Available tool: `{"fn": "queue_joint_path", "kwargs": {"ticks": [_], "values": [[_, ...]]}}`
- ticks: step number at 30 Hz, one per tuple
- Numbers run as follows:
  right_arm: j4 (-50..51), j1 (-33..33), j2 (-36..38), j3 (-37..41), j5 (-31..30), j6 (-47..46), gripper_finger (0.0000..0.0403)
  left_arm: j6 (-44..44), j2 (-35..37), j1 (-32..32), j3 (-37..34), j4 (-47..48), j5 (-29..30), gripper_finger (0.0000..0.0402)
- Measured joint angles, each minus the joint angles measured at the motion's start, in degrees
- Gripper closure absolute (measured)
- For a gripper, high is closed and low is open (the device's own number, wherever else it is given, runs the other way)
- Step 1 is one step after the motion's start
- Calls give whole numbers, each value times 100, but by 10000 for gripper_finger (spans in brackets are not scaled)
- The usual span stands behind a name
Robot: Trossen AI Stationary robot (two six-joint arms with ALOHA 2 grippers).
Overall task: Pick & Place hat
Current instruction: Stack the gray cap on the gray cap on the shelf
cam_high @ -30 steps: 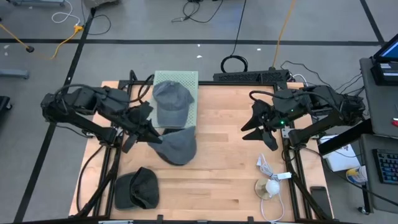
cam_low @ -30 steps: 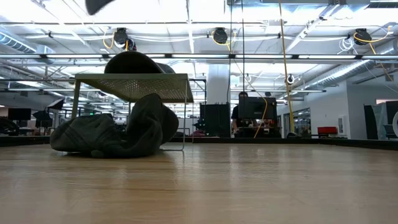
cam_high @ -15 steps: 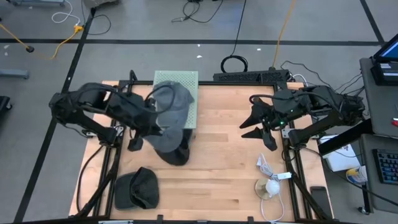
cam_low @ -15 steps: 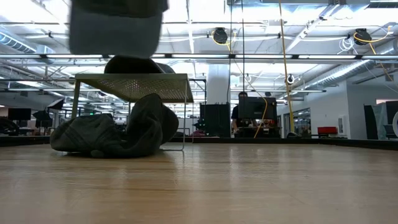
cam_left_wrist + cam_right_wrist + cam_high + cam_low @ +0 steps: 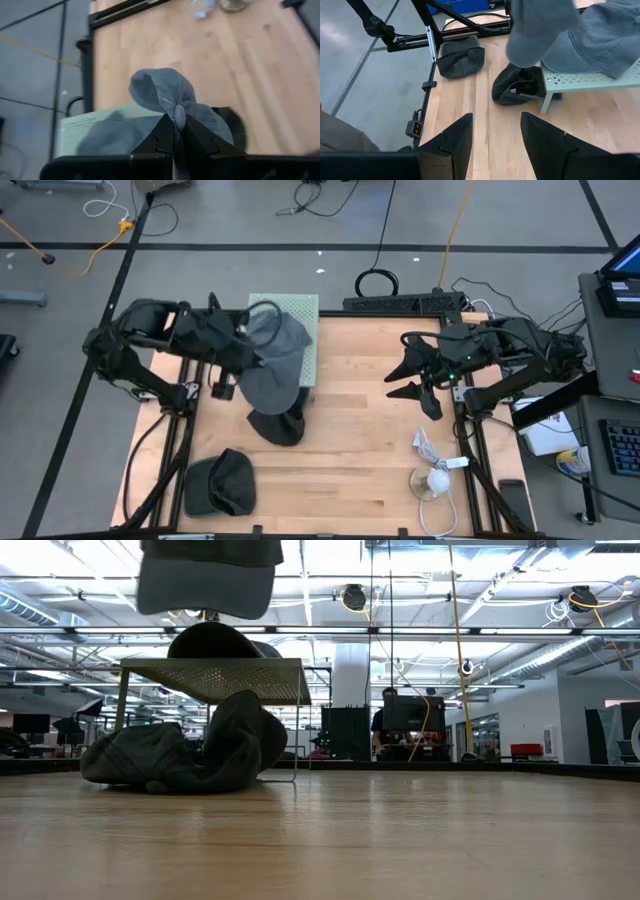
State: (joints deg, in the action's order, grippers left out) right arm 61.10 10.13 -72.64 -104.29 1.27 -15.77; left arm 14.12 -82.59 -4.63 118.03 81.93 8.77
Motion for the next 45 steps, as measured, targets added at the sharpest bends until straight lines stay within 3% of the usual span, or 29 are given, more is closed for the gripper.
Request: {"fn": "queue_joint_path", "kwargs": {"ticks": [18,31,45], "values": [[2,-2,0,4,1,241,243,1786,-346,1562,33,-180,169,383],[2,-2,0,4,22,452,246,2044,-950,2052,30,-201,912,383],[-2,-2,-2,4,25,452,246,1693,-1424,2659,29,-101,1086,382]]}}
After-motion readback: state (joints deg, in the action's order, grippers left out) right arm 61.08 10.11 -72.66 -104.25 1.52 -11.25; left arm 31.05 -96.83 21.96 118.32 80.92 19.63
